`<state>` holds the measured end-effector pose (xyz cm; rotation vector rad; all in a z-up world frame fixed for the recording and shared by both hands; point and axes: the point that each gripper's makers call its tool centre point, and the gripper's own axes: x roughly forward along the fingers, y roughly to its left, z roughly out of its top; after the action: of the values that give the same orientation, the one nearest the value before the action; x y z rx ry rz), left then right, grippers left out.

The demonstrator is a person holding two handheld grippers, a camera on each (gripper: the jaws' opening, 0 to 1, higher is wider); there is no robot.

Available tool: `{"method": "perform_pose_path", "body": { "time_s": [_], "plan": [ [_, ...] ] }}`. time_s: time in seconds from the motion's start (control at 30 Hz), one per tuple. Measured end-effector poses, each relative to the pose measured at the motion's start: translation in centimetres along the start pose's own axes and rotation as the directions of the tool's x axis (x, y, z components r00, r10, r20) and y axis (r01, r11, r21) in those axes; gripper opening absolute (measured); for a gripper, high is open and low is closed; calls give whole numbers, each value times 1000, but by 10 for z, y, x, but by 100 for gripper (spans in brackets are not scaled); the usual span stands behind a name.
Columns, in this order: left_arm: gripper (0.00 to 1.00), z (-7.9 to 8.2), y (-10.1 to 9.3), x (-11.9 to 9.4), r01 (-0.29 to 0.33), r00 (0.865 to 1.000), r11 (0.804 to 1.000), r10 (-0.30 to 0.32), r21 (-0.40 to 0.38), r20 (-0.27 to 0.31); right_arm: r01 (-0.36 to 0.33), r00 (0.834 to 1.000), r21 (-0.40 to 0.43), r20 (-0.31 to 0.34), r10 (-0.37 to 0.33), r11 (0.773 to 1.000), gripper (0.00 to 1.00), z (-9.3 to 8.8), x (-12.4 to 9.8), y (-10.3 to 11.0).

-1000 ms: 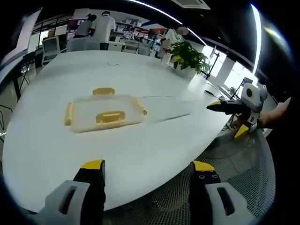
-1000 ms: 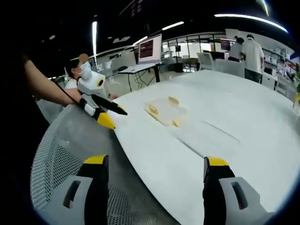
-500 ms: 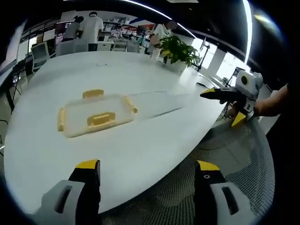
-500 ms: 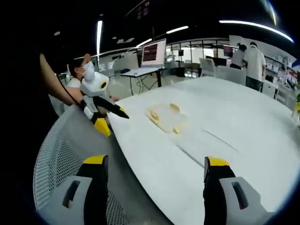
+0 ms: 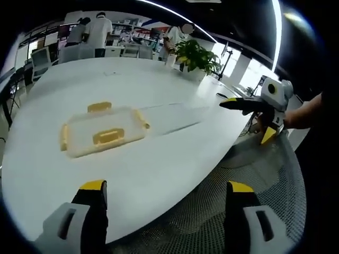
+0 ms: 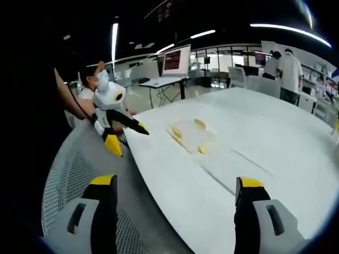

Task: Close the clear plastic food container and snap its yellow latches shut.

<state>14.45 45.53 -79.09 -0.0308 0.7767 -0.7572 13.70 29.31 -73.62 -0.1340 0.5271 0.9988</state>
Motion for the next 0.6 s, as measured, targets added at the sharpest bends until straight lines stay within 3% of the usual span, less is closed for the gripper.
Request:
{"method": "perform_pose_path", "body": {
  "time_s": [0.17,0.27,0.43,0.6],
  "plan": [
    [86,1,0,1,4,1000,1000,-4,27,3,9,1000,-8,-25,-10,1000,91,-4,4,0],
    [78,8,-2,-1,-5,1000,991,4,132,8,32,999,9,-5,-32,999,90,4,0,-2],
    [77,7,-4,0,22,1000,993,-22,118,-6,49,999,49,5,-50,998,90,9,0,-7],
    [77,17,-3,-3,52,998,994,-54,92,27,64,998,47,-4,-64,997,89,13,2,-7]
  ]
}}
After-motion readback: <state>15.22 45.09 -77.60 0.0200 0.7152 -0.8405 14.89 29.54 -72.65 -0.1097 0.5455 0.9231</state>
